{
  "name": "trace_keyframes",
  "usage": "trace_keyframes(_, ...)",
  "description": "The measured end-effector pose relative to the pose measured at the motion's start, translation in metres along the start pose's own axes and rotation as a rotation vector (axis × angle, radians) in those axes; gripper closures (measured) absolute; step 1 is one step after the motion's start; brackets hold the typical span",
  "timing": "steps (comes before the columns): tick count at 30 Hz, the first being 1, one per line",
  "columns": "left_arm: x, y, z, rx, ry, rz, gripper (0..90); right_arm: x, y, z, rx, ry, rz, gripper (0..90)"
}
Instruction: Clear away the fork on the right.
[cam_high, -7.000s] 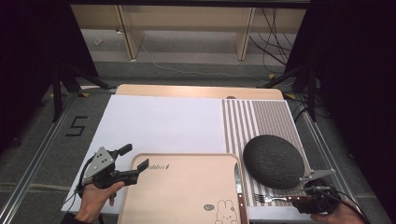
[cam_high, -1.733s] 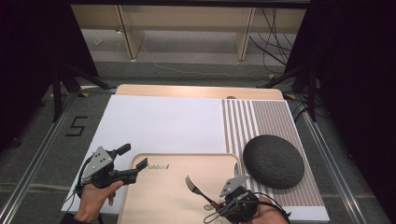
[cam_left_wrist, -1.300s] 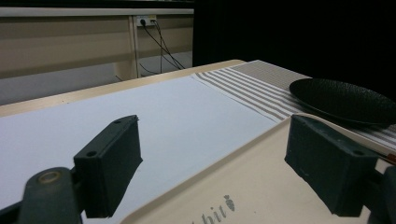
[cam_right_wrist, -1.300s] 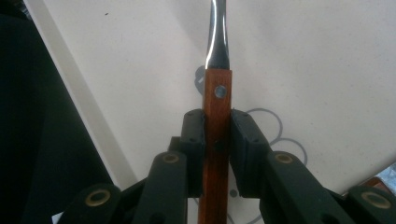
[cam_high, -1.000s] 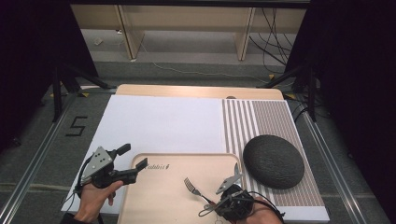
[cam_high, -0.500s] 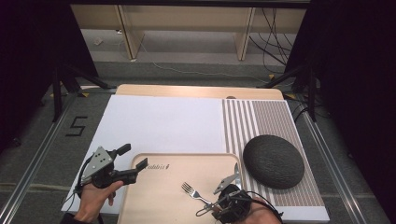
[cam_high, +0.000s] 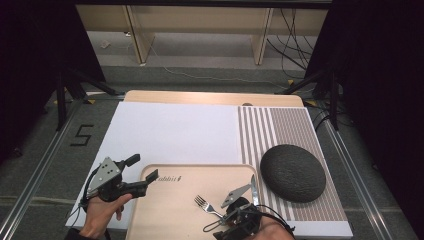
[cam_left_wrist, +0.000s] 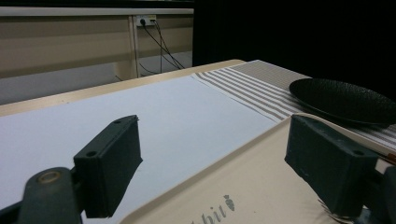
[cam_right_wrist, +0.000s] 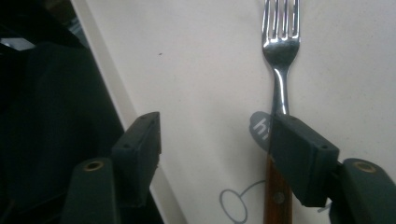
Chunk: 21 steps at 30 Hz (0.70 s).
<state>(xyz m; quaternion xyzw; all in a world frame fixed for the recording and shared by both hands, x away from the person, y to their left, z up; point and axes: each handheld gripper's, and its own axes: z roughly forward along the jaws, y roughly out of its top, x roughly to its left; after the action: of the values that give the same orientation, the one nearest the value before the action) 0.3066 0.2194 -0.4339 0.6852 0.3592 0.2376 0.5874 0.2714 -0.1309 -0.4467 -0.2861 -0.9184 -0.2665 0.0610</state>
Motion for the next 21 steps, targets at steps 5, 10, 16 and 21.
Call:
trace_keyframes(5,0.001,0.000,0.000,-0.004,-0.001,-0.001,17.4,0.000,0.004,0.006,0.023,-0.049,0.010,52.7)
trace_keyframes(10,0.000,0.000,-0.001,0.005,0.005,0.000,17.5,-0.001,0.005,0.008,0.035,-0.077,0.008,68.1)
trace_keyframes(16,0.001,0.000,0.000,-0.005,-0.002,-0.001,17.5,0.001,0.006,0.014,0.073,-0.122,-0.014,77.5)
trace_keyframes(21,0.001,0.000,-0.001,0.003,0.003,-0.002,17.6,0.002,0.007,0.017,0.089,-0.160,-0.029,83.9)
